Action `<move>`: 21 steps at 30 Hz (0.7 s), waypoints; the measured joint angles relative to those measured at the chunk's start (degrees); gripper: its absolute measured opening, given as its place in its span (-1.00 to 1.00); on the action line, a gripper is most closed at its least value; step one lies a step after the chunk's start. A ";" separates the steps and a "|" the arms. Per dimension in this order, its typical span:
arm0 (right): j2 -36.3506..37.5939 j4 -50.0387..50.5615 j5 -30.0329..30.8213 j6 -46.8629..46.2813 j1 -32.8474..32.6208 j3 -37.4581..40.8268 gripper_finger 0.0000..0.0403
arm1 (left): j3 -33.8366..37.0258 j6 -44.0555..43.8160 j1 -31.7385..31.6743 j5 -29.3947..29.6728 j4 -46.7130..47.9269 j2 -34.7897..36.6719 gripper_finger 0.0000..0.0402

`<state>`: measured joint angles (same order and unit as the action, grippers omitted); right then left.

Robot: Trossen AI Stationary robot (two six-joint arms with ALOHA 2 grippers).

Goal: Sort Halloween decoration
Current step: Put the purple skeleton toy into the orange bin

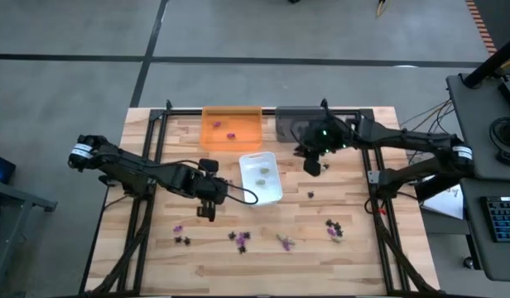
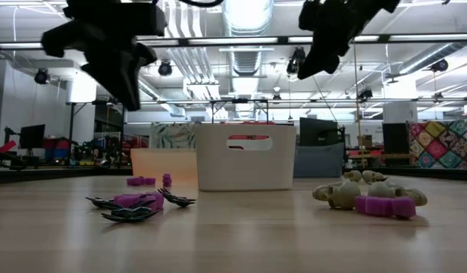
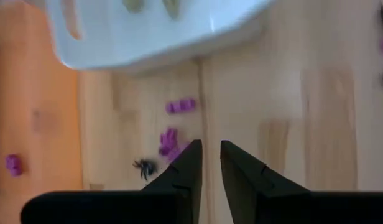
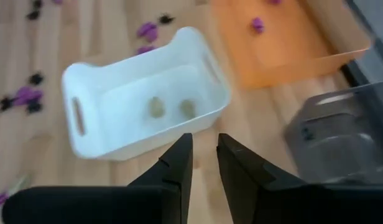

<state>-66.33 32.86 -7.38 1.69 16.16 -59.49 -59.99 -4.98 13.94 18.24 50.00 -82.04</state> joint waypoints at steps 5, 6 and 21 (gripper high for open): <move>2.84 -2.42 0.62 -1.25 -5.97 4.48 -0.69 | 0.07 6.70 -1.03 -5.43 1.09 0.00 -0.81; 3.31 -3.32 1.93 -2.00 -7.37 5.24 -0.69 | 0.13 8.00 -1.38 -7.11 1.11 -0.02 -0.81; 3.98 -22.05 11.08 -6.80 -24.59 15.01 -0.69 | 6.72 21.99 -10.92 -16.21 -2.51 -0.11 -0.81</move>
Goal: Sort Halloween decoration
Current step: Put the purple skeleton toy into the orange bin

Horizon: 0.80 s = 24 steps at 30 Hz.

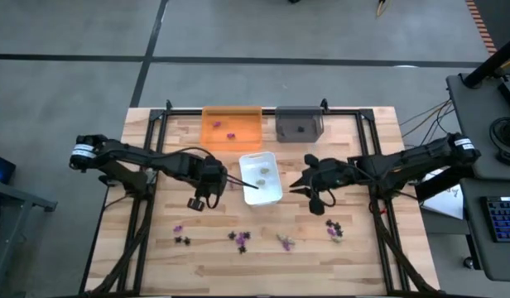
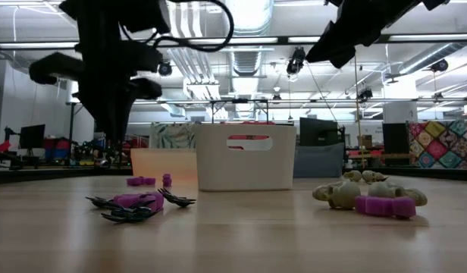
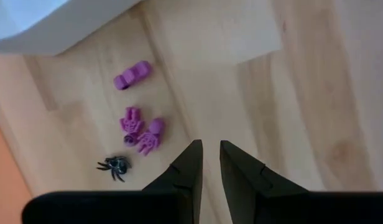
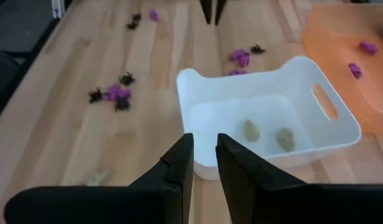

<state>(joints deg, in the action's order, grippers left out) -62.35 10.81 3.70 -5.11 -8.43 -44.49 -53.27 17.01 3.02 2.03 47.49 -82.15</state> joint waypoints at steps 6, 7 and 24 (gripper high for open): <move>-0.35 -0.45 6.26 -1.35 -2.30 0.21 -0.69 | 3.11 2.40 -1.61 0.08 -4.61 -0.11 -0.81; -0.35 -0.36 6.83 -1.37 -2.47 0.21 -0.69 | 3.51 3.00 -1.83 0.12 -5.47 -0.11 -0.81; -0.88 -1.35 9.66 -2.41 -2.46 0.21 -0.69 | 5.19 13.48 -7.16 0.45 -9.58 -2.46 -0.81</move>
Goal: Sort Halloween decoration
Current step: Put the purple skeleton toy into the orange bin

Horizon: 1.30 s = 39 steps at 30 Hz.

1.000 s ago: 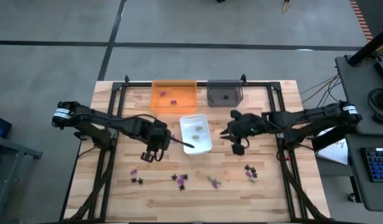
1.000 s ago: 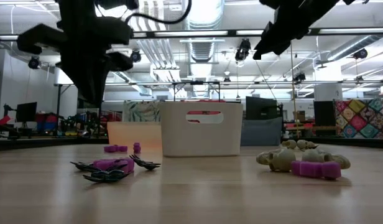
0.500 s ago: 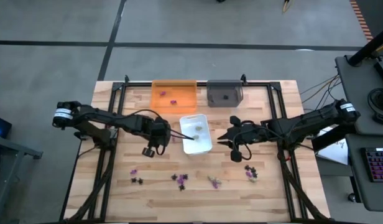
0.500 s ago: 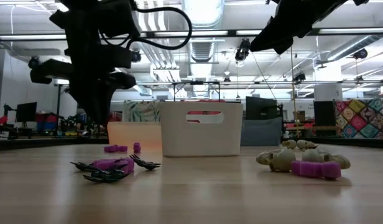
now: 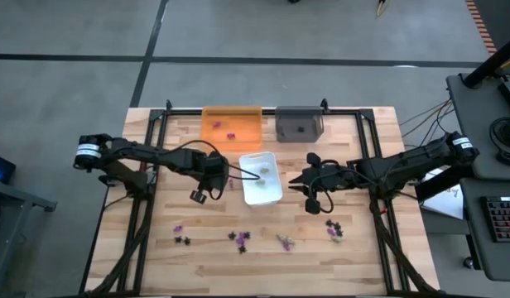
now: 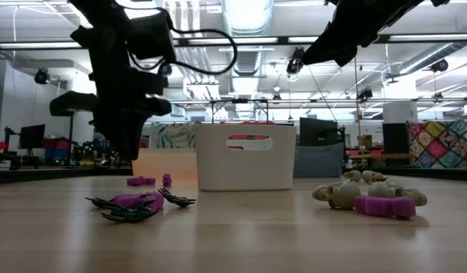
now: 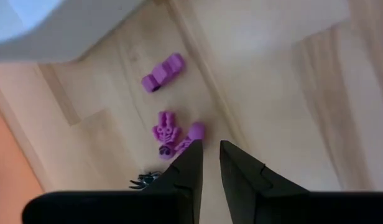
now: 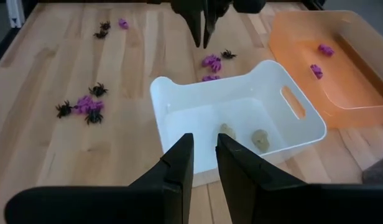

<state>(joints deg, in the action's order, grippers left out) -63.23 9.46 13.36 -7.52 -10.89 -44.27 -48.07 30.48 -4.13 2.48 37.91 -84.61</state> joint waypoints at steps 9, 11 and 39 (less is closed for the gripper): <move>-0.76 0.01 0.20 0.01 0.01 0.00 -0.69 | 0.02 1.11 -2.07 0.00 -0.89 -3.50 -0.81; -0.76 0.01 0.20 0.01 0.01 0.00 -0.69 | 0.02 1.10 -2.15 0.00 -1.05 -3.81 -0.81; -0.76 0.01 0.20 0.00 0.01 0.02 -0.69 | 5.38 4.98 -2.09 3.06 -7.09 -4.76 -0.58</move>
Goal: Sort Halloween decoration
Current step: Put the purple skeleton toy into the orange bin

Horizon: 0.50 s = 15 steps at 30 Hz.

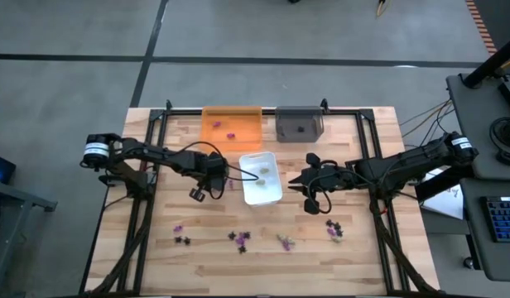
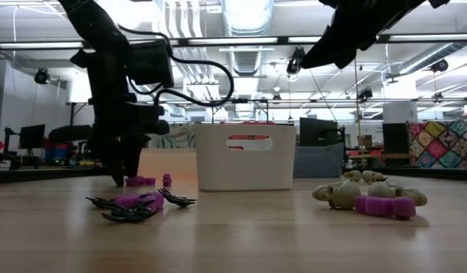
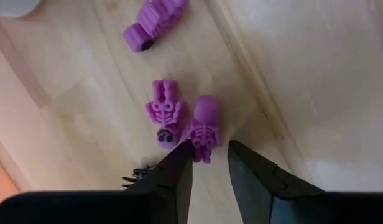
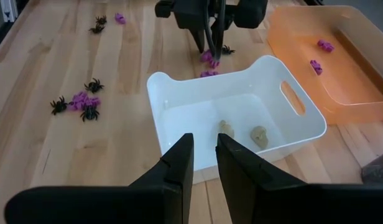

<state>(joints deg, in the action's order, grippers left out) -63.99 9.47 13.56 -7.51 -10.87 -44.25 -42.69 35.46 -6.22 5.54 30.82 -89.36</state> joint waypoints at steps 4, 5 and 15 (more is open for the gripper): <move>0.00 0.00 0.00 -0.04 0.00 0.00 -0.69 | 0.41 0.00 0.00 0.00 -1.14 0.02 -0.58; 0.00 0.00 0.00 -0.21 0.00 0.02 -0.69 | 0.36 -0.02 0.00 0.00 -1.17 0.01 -0.58; 0.00 -1.00 0.00 -0.41 0.00 0.02 -0.69 | 0.19 -0.68 -0.02 -0.02 -4.02 -0.40 -0.61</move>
<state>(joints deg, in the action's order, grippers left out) -63.99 8.48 13.56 -7.92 -10.87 -44.23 -42.50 34.78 -6.24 5.52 26.80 -89.76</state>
